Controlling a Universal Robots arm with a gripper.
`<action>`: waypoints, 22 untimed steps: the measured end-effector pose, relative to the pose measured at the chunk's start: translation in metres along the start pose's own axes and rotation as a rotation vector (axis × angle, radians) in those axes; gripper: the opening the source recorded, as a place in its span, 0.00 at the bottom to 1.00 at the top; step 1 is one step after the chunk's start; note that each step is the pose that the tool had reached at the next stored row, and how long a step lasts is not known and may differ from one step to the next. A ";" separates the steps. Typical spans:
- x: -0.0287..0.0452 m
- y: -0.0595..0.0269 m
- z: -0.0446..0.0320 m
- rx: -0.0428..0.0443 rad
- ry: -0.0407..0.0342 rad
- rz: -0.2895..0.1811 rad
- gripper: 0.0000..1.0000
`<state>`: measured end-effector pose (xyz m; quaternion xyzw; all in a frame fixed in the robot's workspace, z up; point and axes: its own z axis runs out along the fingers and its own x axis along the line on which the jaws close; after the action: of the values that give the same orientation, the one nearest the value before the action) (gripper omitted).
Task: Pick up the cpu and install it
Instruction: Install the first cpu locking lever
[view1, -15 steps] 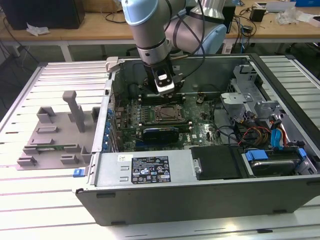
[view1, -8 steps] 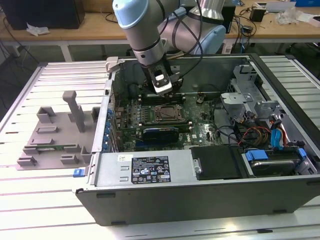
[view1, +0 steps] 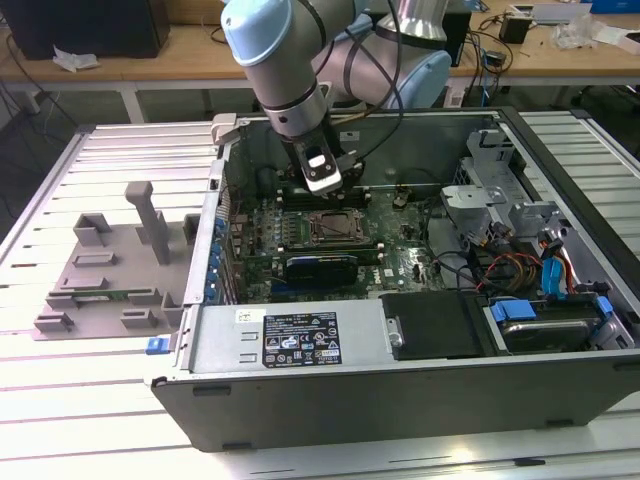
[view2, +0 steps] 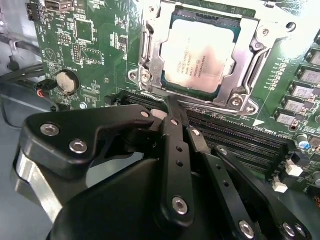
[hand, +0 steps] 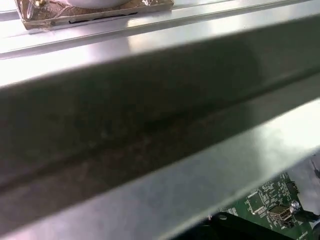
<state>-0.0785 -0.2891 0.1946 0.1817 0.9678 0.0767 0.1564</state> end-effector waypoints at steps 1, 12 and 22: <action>0.0002 -0.0002 0.0006 0.0001 -0.0001 0.000 0.11; -0.0019 -0.0015 0.0026 -0.0026 -0.0010 0.000 0.11; -0.0070 -0.0064 0.0029 -0.0417 0.0136 0.015 0.11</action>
<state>-0.0734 -0.2973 0.1925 0.1851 0.9656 0.0993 0.1530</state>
